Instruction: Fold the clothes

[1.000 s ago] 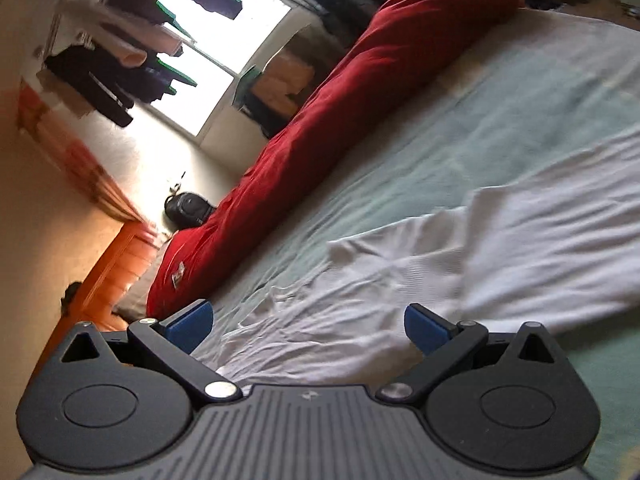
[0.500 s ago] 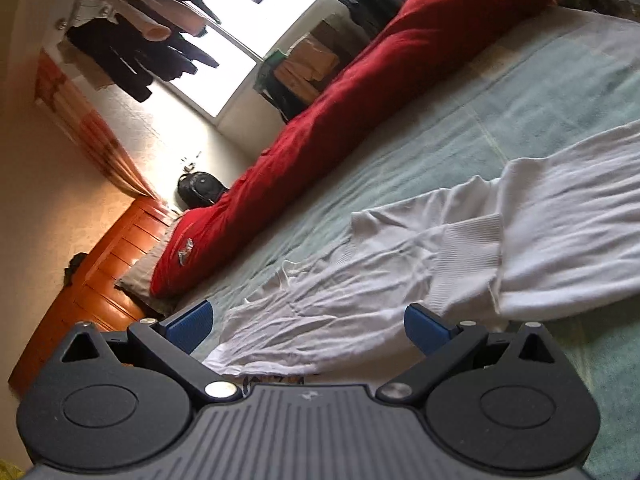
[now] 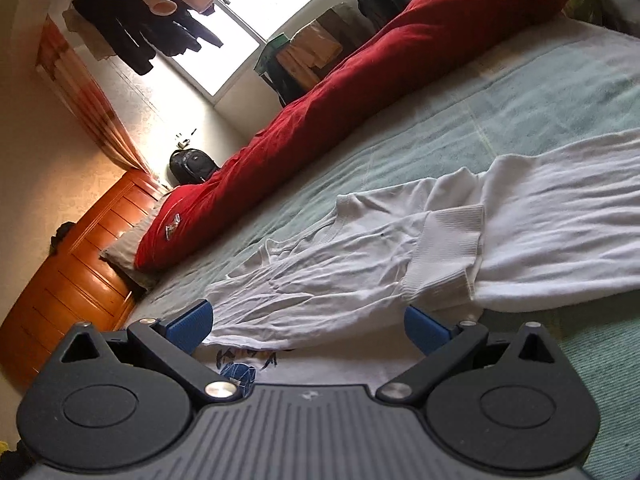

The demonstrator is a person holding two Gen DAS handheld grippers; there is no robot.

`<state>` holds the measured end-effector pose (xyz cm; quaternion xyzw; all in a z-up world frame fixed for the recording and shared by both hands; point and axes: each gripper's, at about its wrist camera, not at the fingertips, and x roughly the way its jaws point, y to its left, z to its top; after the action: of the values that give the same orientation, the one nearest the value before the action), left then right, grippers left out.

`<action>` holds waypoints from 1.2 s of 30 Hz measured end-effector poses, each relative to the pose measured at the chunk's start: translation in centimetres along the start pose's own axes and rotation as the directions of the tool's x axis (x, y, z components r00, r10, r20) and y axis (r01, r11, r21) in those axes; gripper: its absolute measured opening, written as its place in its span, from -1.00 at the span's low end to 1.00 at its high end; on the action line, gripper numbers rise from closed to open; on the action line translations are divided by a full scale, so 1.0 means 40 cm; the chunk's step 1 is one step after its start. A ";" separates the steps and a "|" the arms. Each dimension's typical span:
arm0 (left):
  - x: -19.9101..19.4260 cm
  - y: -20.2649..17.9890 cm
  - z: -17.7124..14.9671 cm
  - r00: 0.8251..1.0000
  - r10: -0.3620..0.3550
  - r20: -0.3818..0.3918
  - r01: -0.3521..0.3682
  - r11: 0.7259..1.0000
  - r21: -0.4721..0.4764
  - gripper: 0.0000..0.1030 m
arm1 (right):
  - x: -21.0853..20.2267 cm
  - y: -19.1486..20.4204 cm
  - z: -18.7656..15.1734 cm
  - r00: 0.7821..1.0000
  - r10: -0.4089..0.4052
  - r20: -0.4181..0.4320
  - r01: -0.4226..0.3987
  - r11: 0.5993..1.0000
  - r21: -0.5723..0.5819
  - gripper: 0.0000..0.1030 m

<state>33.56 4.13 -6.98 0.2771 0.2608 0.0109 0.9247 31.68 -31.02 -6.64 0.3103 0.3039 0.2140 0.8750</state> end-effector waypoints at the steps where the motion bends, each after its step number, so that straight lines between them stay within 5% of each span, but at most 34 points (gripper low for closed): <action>1: -0.005 0.013 -0.006 1.000 -0.012 -0.009 0.012 1.000 -0.026 0.46 | -0.002 -0.002 0.001 1.000 -0.001 0.000 0.001 1.000 0.000 1.00; 10: -0.130 0.094 0.047 0.971 -0.236 -0.038 0.229 0.965 -0.130 0.44 | -0.030 -0.013 0.009 0.999 -0.022 0.028 0.022 1.000 0.003 1.00; 16: -0.139 0.053 0.149 0.897 -0.433 0.084 0.440 0.867 -0.235 0.57 | 0.017 0.046 -0.016 0.998 0.021 -0.061 -0.028 0.992 -0.124 1.00; 21: 0.001 -0.039 0.164 0.890 -0.455 0.006 0.437 0.851 -0.291 0.56 | 0.015 0.026 -0.013 0.998 -0.017 -0.067 0.008 0.992 -0.124 1.00; 24: 0.068 -0.064 0.120 0.882 -0.467 -0.058 0.421 0.837 -0.350 0.58 | -0.027 -0.051 0.011 0.999 -0.041 -0.024 0.041 0.999 0.017 1.00; 29: 0.070 -0.050 0.094 0.878 -0.478 -0.016 0.436 0.814 -0.384 0.60 | -0.053 -0.201 0.009 0.999 -0.016 0.043 0.002 0.952 0.306 1.00; 36: 0.069 -0.049 0.095 0.880 -0.475 -0.016 0.434 0.817 -0.379 0.60 | -0.057 -0.241 0.013 0.965 -0.088 0.248 -0.007 0.934 0.356 0.96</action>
<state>37.55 0.99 -6.62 0.0294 0.3628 -0.1469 0.9197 32.19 -39.42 -11.91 0.4816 0.2264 0.0950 0.8413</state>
